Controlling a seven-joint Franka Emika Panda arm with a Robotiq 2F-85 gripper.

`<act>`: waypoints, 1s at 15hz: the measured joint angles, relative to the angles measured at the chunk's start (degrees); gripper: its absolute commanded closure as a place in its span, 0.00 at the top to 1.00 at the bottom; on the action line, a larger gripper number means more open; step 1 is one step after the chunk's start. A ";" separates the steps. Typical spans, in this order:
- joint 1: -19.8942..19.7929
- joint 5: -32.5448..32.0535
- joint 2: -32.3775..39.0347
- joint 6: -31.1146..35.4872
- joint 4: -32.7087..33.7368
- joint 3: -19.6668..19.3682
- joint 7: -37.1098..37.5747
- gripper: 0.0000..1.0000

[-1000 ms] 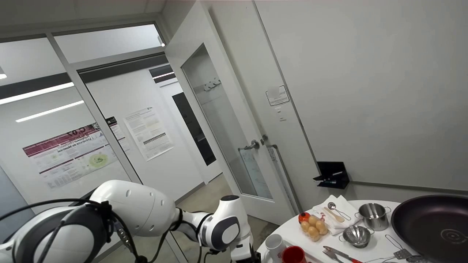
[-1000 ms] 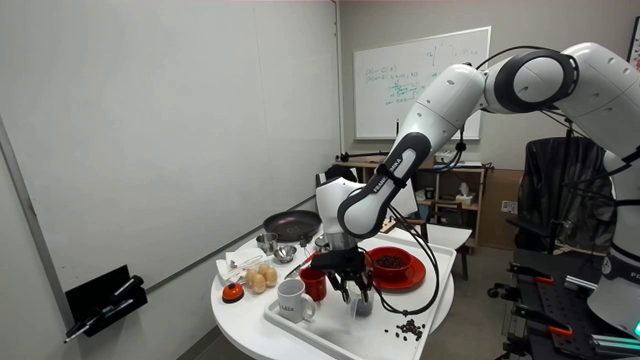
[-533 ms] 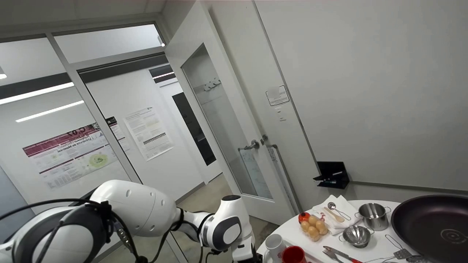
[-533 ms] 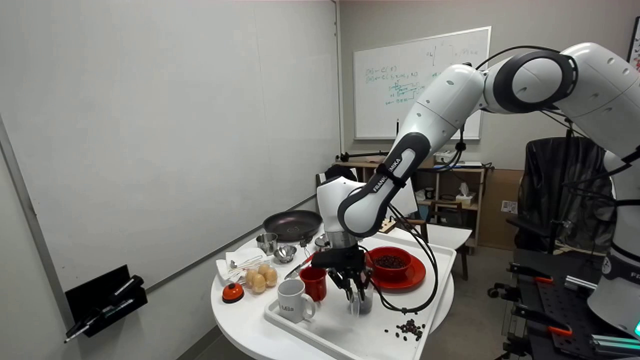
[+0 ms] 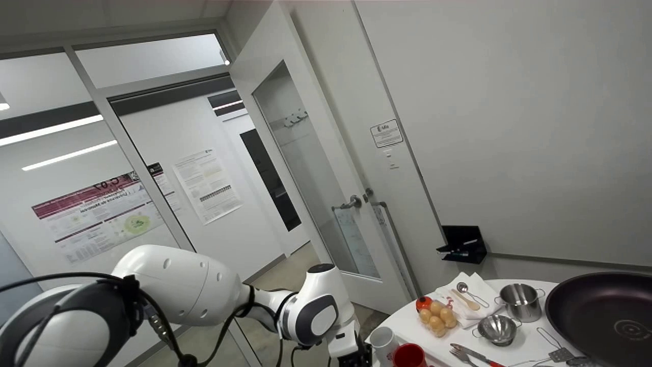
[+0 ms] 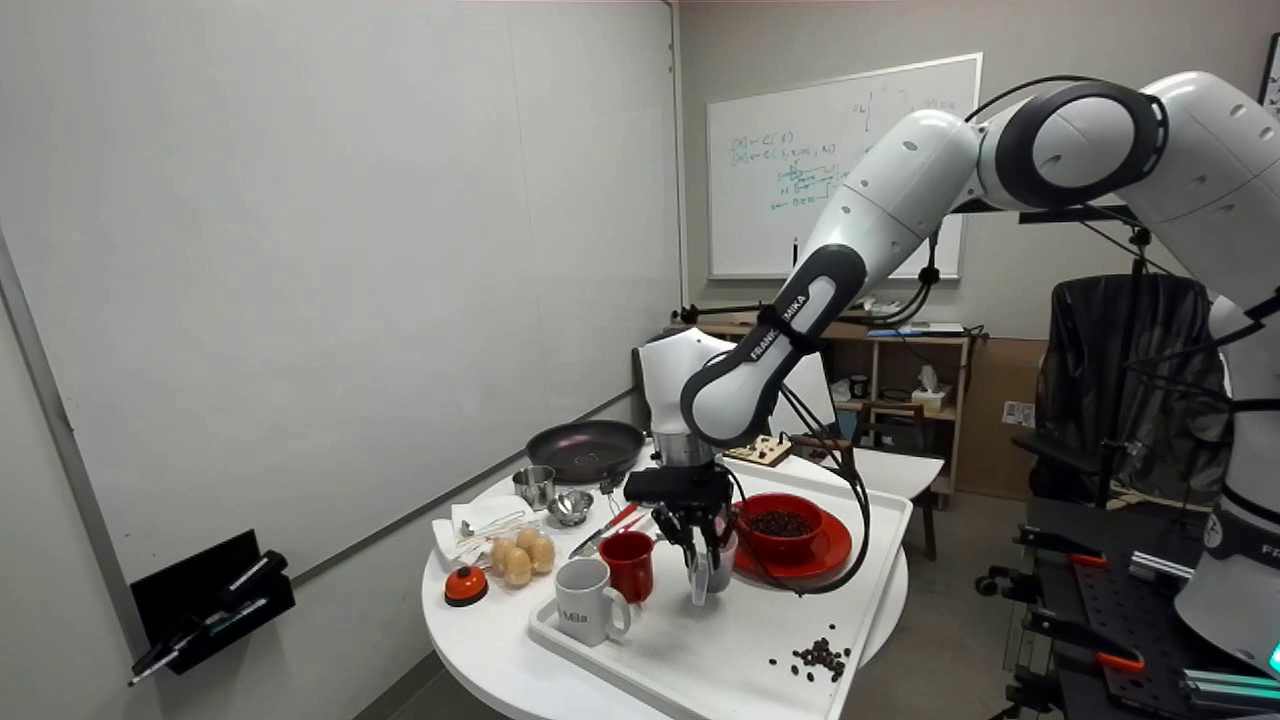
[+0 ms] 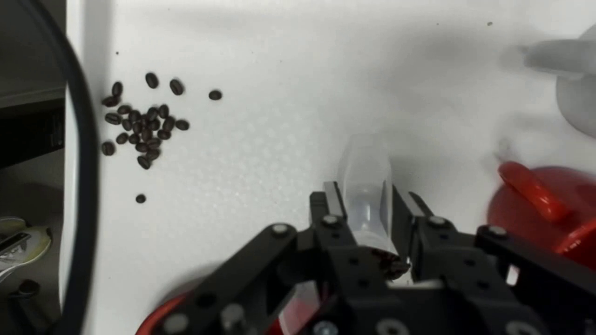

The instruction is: Pick up the jug and pour its contents in the red bowl

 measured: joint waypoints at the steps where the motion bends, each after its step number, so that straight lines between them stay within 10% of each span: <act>1: -0.42 0.00 -1.54 0.42 -1.05 -0.20 -0.87 0.07; 15: -11.86 5.28 -16.39 -6.01 -11.37 -0.66 -18.11 0.07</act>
